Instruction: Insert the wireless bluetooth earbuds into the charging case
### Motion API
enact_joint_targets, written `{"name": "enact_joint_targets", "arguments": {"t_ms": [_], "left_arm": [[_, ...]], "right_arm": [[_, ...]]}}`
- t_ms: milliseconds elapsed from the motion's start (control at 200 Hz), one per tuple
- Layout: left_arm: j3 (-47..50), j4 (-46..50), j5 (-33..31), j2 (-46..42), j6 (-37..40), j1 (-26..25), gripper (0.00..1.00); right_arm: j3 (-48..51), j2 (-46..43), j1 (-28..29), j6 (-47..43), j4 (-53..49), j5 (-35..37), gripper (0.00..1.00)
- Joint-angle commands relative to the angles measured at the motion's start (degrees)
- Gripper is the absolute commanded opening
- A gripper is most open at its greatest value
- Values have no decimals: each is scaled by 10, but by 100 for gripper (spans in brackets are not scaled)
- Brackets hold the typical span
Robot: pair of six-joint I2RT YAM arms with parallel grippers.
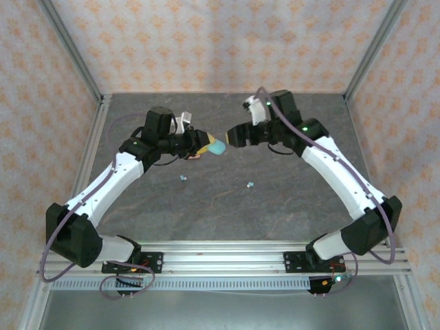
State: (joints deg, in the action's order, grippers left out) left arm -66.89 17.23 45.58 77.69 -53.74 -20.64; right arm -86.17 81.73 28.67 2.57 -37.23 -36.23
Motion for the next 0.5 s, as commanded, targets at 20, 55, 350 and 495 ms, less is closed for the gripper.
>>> {"name": "enact_joint_targets", "arguments": {"t_ms": [20,55,350,495], "left_arm": [[4,-98,-50,-11,-68,0,5],[3,-118,-53,-9,-82,0,5],[-14,-174,-50,-6,-121,-15,6],[-4,-176,-63,-24,-127,-28,6]], "right_arm": [[12,-20,-5,187,24,-14,73],[21,-21,-5,215,40,-43,73],[91,-46,-7,441,171,-67,72],[118,-49,-9,527,233,-74,71]]}}
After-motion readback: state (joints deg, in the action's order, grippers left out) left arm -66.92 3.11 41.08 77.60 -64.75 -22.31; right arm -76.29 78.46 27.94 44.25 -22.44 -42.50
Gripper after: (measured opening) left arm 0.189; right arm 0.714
